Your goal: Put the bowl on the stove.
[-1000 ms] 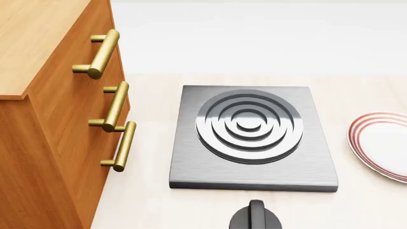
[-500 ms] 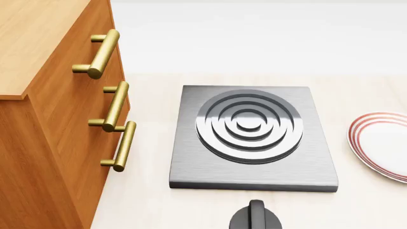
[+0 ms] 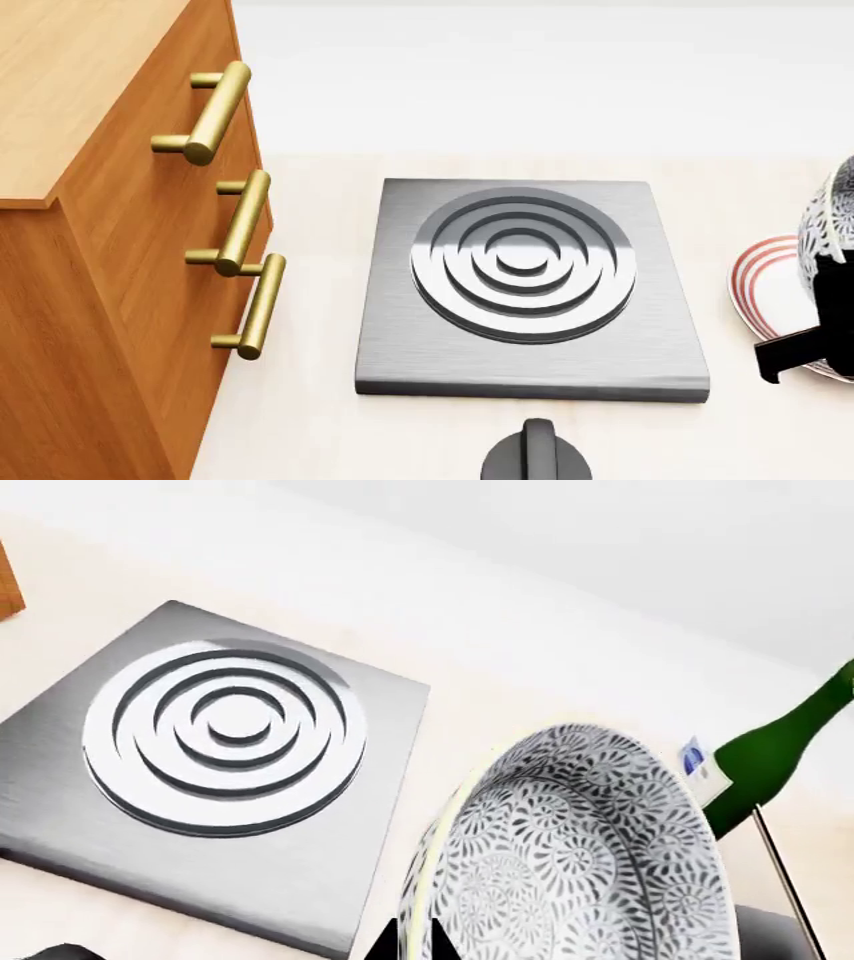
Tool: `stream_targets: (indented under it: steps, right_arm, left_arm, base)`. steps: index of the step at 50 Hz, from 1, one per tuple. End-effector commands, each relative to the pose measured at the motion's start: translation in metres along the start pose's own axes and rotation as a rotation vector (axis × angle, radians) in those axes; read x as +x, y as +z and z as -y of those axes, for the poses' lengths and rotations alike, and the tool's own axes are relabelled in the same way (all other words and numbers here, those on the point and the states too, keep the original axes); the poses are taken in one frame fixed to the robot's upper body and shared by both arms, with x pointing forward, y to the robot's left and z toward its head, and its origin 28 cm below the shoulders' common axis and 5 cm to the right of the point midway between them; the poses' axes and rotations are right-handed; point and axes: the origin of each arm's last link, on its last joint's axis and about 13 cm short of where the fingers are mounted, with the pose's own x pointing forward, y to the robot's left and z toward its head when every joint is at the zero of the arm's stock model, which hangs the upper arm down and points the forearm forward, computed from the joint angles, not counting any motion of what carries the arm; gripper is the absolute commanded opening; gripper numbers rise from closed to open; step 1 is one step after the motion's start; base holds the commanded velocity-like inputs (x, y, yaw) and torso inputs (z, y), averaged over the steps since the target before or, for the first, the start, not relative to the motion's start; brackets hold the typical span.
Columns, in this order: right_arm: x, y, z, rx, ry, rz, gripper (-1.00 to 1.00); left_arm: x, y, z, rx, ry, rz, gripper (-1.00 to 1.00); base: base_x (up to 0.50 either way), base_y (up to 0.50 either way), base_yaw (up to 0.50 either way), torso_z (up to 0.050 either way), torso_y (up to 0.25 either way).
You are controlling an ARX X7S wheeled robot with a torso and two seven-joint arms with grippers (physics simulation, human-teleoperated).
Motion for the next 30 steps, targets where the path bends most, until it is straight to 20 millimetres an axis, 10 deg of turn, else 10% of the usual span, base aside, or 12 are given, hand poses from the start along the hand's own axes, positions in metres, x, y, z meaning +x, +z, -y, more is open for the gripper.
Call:
stream_targets:
  steps: [1,30]
  right_arm:
    - [0.012,0.027,-0.007,-0.064,0.034,0.061,-1.0]
    - [0.04,0.061,-0.034,-0.126,0.167,0.133,-1.0]
  left_arm:
    - [0.0,0.0,-0.001,0.002,0.002,0.0,1.0]
    - [0.0,0.0,-0.001,0.001,0.006,-0.001,1.0]
  base:
    - [0.0,0.0,0.0,0.0,0.0]
    - [0.0,0.0,0.0,0.0,0.0]
